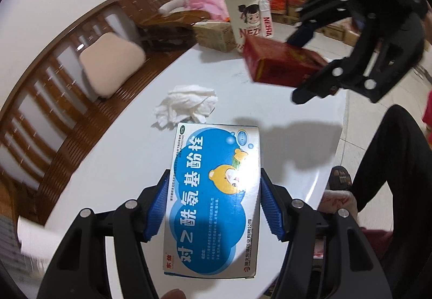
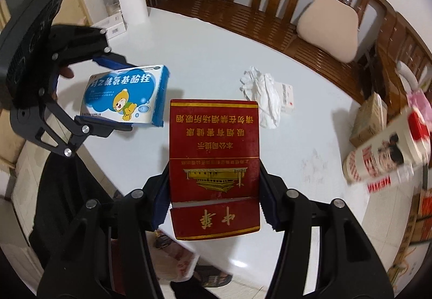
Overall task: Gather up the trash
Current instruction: 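Carry the blue medicine box and red cigarette box down to the white bag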
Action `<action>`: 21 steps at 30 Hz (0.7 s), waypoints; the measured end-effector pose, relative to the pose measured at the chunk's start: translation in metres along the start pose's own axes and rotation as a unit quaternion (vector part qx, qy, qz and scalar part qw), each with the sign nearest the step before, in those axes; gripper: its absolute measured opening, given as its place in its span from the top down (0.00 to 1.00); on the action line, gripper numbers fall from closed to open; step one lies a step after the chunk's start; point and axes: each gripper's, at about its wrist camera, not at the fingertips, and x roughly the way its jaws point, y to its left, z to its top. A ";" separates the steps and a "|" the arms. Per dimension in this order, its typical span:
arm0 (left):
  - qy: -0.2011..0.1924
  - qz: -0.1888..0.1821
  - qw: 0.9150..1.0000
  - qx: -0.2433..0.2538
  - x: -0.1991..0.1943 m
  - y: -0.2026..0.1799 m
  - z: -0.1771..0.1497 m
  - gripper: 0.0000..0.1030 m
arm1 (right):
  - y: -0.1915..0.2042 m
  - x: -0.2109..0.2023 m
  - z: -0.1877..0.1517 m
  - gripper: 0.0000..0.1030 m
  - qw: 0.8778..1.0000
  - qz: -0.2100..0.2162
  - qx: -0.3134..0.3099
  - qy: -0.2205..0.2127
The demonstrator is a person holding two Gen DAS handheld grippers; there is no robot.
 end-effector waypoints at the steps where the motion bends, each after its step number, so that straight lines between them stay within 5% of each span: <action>1: 0.001 0.007 1.000 -0.008 -0.003 -0.004 -0.002 0.42 | 0.002 -0.004 -0.004 0.47 1.000 -0.003 0.006 0.001; 11: -0.013 0.056 0.991 -0.123 -0.036 -0.033 -0.017 0.42 | 0.035 -0.039 -0.046 0.47 0.999 -0.006 0.034 -0.003; 21: -0.026 0.104 0.967 -0.231 -0.054 -0.064 -0.044 0.42 | 0.059 -0.052 -0.100 0.47 0.998 -0.013 0.063 -0.009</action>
